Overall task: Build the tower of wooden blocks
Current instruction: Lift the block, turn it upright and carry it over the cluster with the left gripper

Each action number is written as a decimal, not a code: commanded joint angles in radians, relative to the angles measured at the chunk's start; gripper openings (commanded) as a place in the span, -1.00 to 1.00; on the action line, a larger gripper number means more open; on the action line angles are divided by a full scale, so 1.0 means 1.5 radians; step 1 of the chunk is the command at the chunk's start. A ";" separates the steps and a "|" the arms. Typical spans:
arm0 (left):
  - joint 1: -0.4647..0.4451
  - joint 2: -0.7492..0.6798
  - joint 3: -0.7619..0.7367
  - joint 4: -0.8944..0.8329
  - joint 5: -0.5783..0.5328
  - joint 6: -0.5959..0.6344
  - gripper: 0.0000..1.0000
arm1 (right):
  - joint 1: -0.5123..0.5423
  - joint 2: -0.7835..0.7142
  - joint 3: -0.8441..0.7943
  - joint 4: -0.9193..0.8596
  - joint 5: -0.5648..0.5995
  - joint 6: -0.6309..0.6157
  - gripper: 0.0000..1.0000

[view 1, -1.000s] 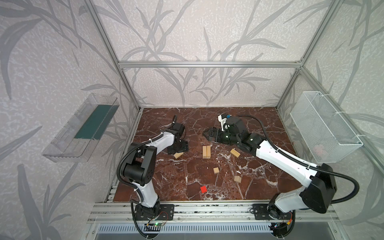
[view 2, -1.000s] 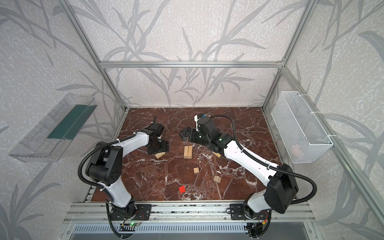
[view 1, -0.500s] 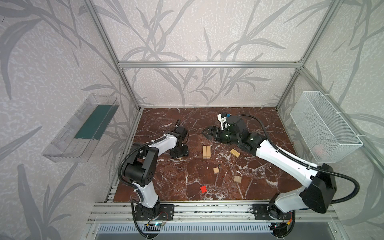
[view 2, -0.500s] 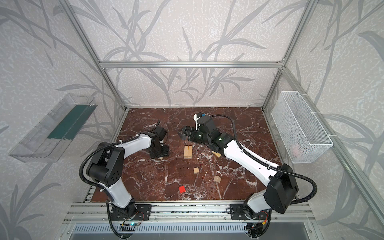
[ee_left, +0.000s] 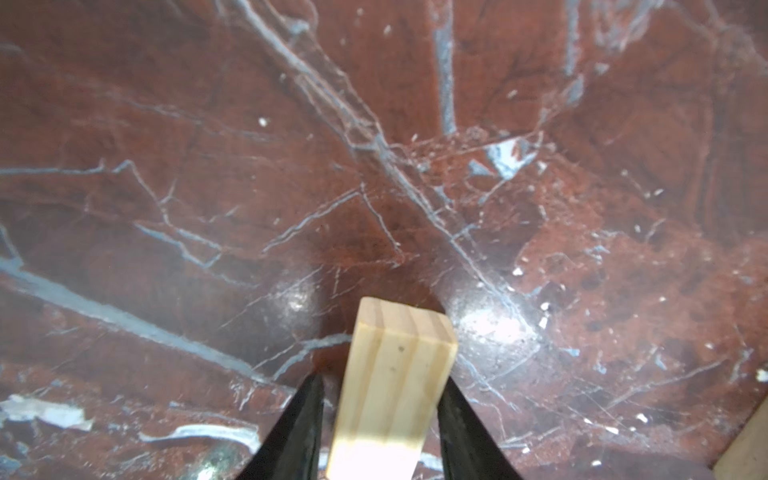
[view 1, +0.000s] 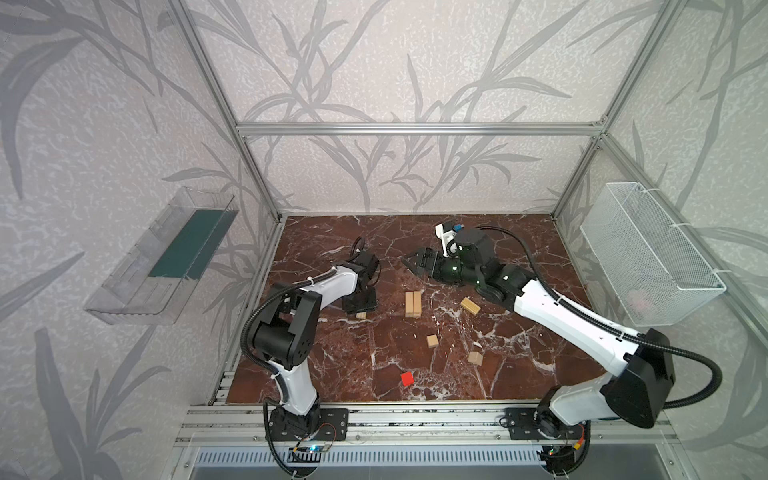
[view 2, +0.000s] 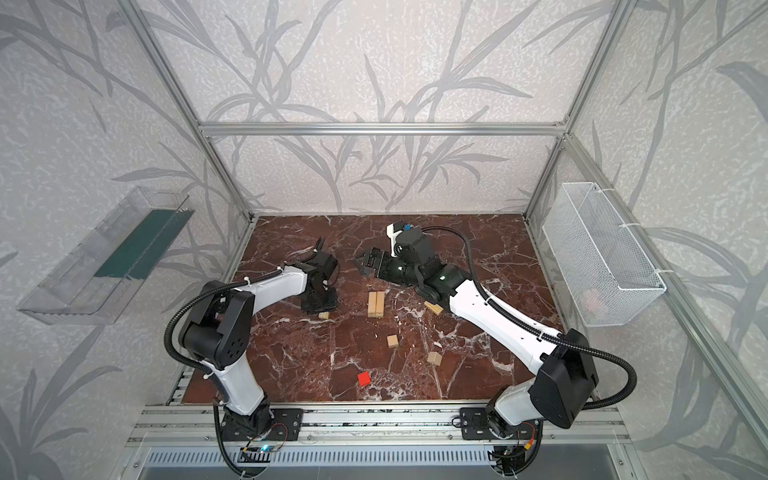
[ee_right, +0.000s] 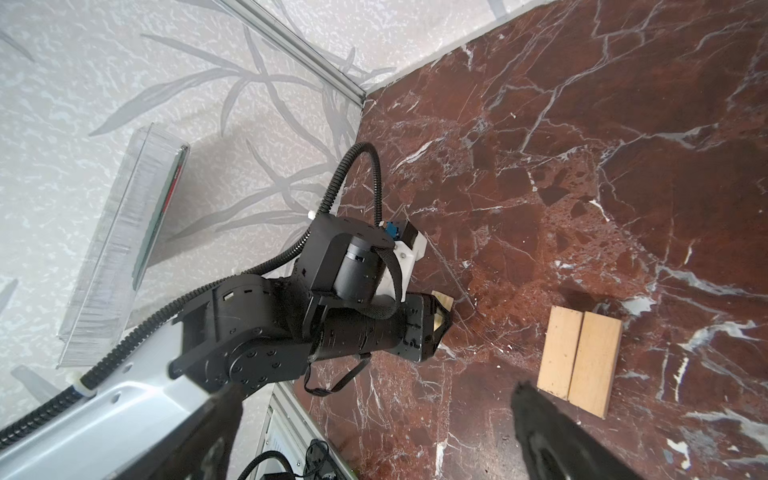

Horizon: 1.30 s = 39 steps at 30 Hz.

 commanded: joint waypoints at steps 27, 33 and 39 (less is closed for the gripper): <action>-0.033 0.002 0.032 -0.039 -0.056 0.020 -0.50 | 0.001 -0.043 0.027 -0.021 0.010 -0.014 0.98; -0.043 -0.034 0.035 -0.050 -0.030 0.005 -0.52 | -0.001 -0.056 0.026 -0.090 0.039 -0.058 0.98; -0.069 -0.068 0.040 -0.076 -0.001 -0.034 -0.56 | -0.042 -0.087 -0.041 -0.108 0.029 -0.083 0.98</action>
